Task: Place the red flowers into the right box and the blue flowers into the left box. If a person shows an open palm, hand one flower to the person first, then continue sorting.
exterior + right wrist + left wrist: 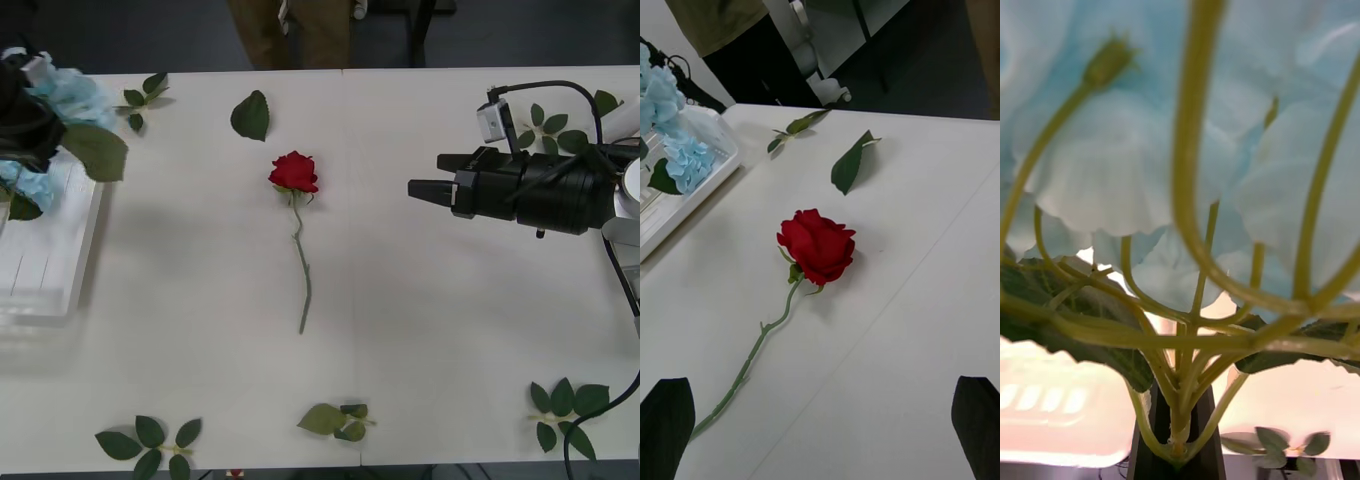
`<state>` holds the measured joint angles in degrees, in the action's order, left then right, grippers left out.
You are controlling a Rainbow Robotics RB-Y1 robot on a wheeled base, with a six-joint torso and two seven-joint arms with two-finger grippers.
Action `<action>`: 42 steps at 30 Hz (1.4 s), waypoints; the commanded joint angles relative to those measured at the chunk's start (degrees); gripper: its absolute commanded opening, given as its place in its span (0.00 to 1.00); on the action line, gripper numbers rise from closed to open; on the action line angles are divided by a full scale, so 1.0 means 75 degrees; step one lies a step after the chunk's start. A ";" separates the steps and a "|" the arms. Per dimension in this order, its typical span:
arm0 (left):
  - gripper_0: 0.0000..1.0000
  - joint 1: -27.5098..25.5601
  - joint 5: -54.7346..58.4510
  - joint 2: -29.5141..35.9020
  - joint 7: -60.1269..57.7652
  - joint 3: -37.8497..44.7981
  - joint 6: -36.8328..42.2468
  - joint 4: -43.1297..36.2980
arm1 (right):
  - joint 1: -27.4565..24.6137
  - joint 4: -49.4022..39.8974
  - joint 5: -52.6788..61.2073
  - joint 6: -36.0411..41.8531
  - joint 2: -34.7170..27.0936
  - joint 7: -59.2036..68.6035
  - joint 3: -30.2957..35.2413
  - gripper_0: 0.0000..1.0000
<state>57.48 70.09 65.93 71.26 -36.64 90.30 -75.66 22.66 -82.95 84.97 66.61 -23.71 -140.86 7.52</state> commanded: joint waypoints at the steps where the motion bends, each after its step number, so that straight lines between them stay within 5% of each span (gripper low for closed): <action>1: 0.00 0.0223 0.0171 0.1275 0.1502 -0.0083 -0.0192 0.0842 | 0.0154 -0.0166 0.0097 -0.0069 0.0080 0.0148 0.0145 1.00; 9: 0.00 -0.0093 0.0147 0.1791 0.2674 -0.0083 -0.1586 0.2565 | 0.0154 -0.0166 0.0085 -0.0069 0.0080 0.0148 0.0145 1.00; 19: 0.00 -0.0879 -0.0438 0.0701 0.2580 -0.0083 -0.4001 0.3866 | 0.0154 -0.0166 0.0085 -0.0104 0.0080 0.0148 0.0145 1.00; 25: 0.00 -0.0984 -0.0485 0.0385 0.2486 -0.0083 -0.4504 0.4194 | 0.0143 -0.0166 0.0097 -0.0139 0.0091 0.0148 0.0145 1.00; 26: 0.03 -0.0972 -0.0485 0.0385 0.2475 -0.0083 -0.4504 0.4182 | 0.0154 -0.0166 0.0097 -0.0139 0.0080 0.0148 0.0145 1.00; 27: 0.32 -0.0972 -0.0474 0.0385 0.2463 -0.0083 -0.4493 0.4182 | 0.0154 -0.0166 0.0097 -0.0139 0.0080 0.0148 0.0157 1.00; 28: 0.83 -0.0972 -0.0474 0.0373 0.2463 -0.0083 -0.4493 0.4194 | 0.0154 -0.0166 0.0097 -0.0139 0.0080 0.0148 0.0145 1.00; 29: 1.00 -0.0984 -0.0474 0.0373 0.2463 -0.0083 -0.4493 0.4194 | 0.0154 -0.0166 0.0097 -0.0139 0.0091 0.0148 0.0145 1.00; 42: 1.00 -0.0984 -0.0462 0.0373 0.2498 -0.0083 -0.4317 0.4135 | 0.0143 -0.0166 0.0038 -0.0174 0.0091 0.0160 0.0145 1.00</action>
<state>50.49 67.13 68.57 89.00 -36.68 57.42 -44.67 22.67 -82.95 85.00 65.88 -23.68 -140.86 7.67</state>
